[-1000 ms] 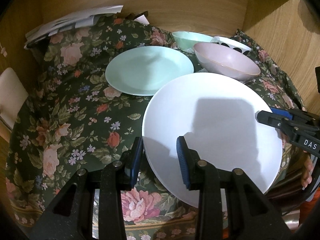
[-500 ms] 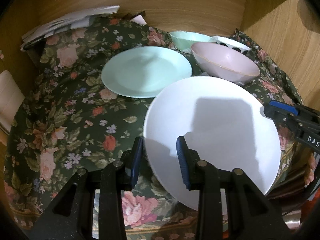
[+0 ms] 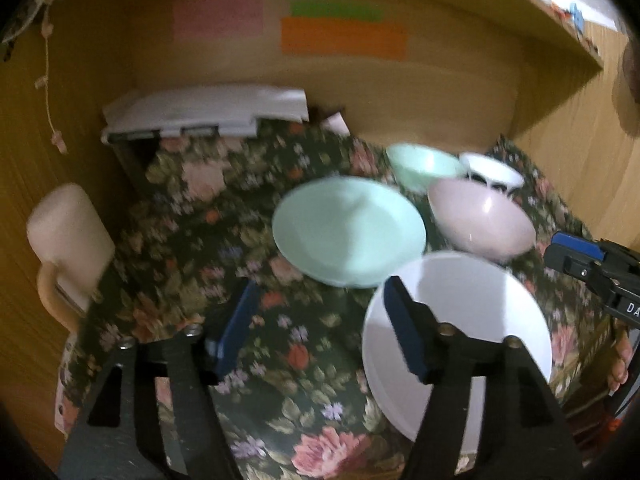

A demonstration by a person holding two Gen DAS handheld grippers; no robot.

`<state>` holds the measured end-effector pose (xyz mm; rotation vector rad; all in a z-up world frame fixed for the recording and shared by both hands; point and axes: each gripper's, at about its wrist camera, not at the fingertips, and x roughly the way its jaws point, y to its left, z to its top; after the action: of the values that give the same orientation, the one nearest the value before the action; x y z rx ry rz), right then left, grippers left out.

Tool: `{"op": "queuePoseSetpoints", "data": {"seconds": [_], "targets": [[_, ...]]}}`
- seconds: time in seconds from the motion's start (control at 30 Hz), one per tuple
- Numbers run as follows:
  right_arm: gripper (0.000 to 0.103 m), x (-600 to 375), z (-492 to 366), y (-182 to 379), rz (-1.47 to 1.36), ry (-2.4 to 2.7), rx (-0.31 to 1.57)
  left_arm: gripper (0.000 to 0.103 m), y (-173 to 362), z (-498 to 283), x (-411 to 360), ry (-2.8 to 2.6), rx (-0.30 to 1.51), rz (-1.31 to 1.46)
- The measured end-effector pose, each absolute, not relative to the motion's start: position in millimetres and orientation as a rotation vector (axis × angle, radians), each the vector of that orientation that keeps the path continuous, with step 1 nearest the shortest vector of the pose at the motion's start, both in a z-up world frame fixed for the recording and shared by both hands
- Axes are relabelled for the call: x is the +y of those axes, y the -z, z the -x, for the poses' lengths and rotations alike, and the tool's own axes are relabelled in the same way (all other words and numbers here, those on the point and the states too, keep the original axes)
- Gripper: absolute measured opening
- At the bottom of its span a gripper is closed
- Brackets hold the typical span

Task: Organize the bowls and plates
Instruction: 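Open both grippers and pull back from the white plate, then move both grippers to the mint-green plate rim and close them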

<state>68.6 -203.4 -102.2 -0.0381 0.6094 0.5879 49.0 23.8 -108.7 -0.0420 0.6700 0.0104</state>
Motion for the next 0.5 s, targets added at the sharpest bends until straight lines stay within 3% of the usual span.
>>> {"op": "queuePoseSetpoints", "data": {"seconds": [0.13, 0.5], "targets": [[0.047, -194.4, -80.2, 86.7, 0.050, -0.607, 0.577, 0.084, 95.5, -54.5, 34.1, -0.030, 0.618, 0.054], [0.051, -151.7, -132.5, 78.5, 0.110, -0.632, 0.617, 0.089, 100.1, -98.2, 57.8, -0.058, 0.654, 0.104]]}}
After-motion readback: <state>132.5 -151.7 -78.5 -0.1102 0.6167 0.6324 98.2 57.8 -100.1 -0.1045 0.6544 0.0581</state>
